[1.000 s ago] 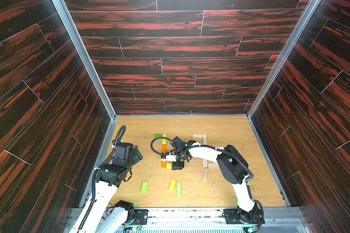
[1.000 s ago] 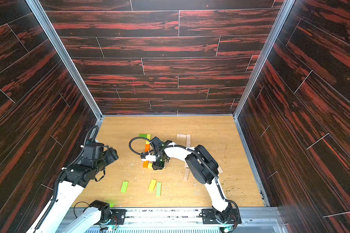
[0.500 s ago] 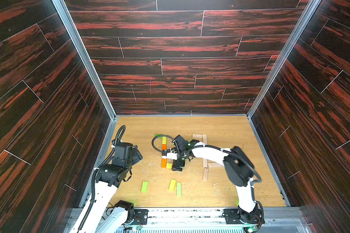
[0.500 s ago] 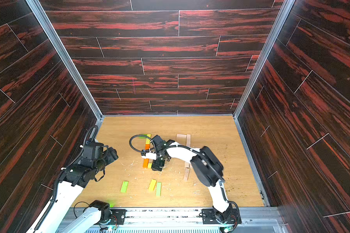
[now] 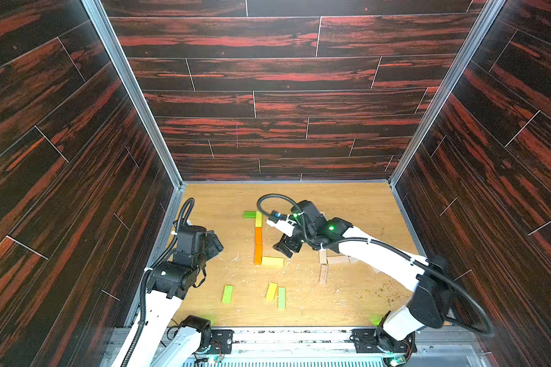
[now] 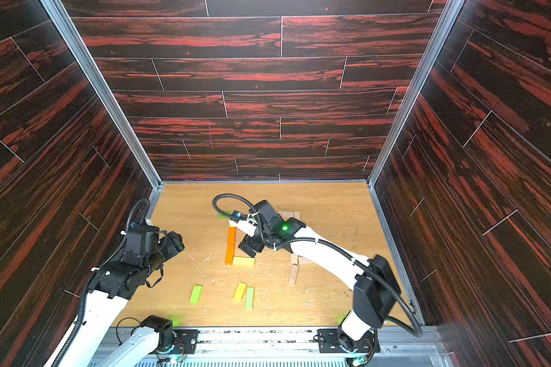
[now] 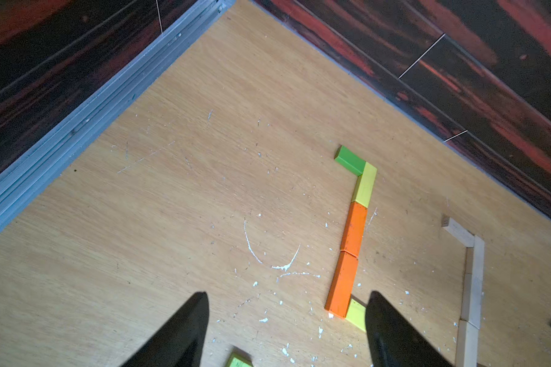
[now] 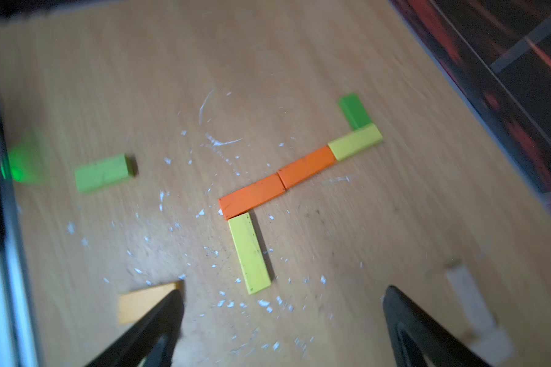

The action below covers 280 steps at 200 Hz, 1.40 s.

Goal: Assemble a giraffe with building blocks
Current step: Pick up the building block from the center of the board.

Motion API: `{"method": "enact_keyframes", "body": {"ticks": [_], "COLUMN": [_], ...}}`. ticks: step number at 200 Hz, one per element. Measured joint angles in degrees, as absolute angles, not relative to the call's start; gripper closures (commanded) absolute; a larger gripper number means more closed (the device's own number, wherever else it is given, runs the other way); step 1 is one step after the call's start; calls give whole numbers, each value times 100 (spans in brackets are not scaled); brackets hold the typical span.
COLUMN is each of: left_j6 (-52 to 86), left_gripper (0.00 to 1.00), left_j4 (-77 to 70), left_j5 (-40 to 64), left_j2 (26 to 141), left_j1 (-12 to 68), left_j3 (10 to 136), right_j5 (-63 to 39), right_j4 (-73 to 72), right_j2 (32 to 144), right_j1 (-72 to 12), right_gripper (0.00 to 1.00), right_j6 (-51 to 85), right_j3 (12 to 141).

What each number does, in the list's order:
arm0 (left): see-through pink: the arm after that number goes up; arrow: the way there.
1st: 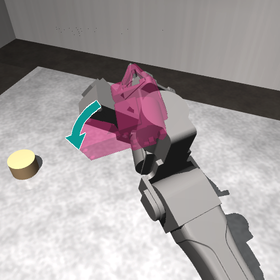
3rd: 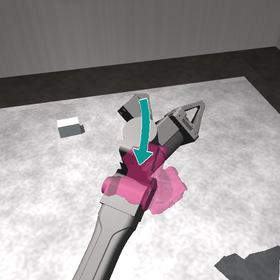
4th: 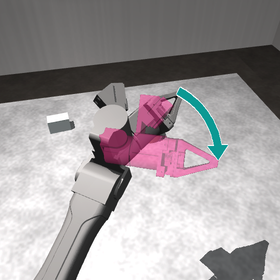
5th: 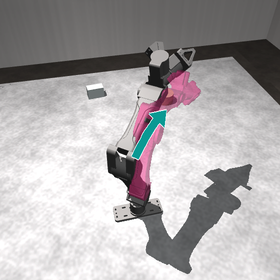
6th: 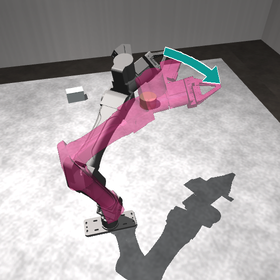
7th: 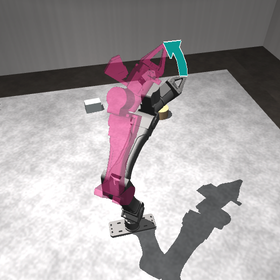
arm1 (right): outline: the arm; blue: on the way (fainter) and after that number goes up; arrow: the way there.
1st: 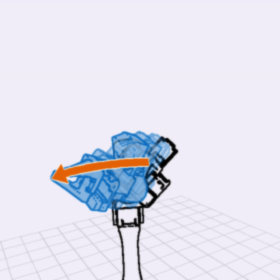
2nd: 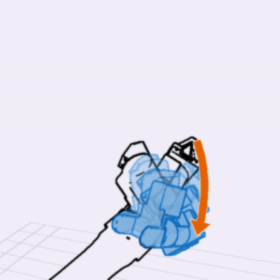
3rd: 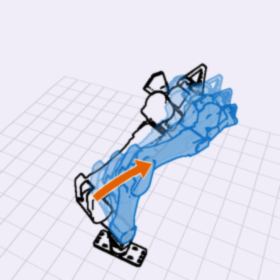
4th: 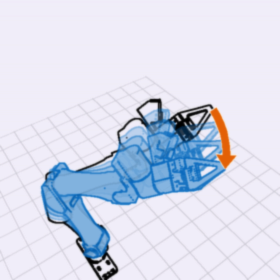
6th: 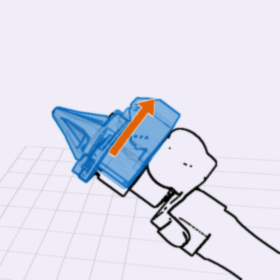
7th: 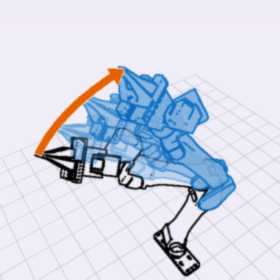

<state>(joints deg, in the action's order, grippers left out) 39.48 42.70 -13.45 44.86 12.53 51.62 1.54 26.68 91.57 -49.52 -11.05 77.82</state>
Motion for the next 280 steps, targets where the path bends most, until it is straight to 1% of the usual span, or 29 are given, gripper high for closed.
{"method": "enact_keyframes", "body": {"ticks": [16, 29, 54, 71, 97, 132, 171, 215, 244, 280], "left_j6": [3951, 3957, 3990, 4005, 4016, 4042, 4091, 4097, 4095, 4088], "left_gripper": [20, 20, 20, 20, 20, 20, 20, 20, 20, 20], "left_j4": [4272, 4287, 4340, 4407, 4556, 4735, 4908, 4965, 4967, 4956], "left_j5": [-1345, -1350, -1361, -1365, -1343, -1245, -1240, -1186, -1061, -904], "left_j2": [4405, 4327, 4128, 4027, 3922, 3715, 3354, 3328, 3347, 3452], "left_j1": [1253, 1253, 1253, 1253, 1253, 1253, 1253, 1253, 1253, 1253], "left_j3": [5144, 5133, 5041, 4971, 4899, 4801, 4670, 4668, 4654, 4567], "right_j5": [423, 827, 1610, 1973, 2237, 2165, 1769, 1188, 799, 445], "right_j4": [2764, 2687, 2534, 2547, 2672, 2882, 3138, 2952, 2803, 3006], "right_j2": [9142, 9061, 8742, 8739, 9017, 9511, 9815, 9898, 10215, 10750], "right_j1": [-5017, -5245, -6208, -6869, -7330, -7345, -7067, -6963, -6973, -6978], "right_gripper": [1, 1, 9, 8, 8, 9, 11, 18, 25, 26], "right_j6": [-423, 176, 1376, 2252, 3361, 4506, 5428, 6235, 6698, 7089], "right_j3": [7767, 7559, 6917, 6796, 6963, 7035, 7037, 6987, 6993, 7194]}}
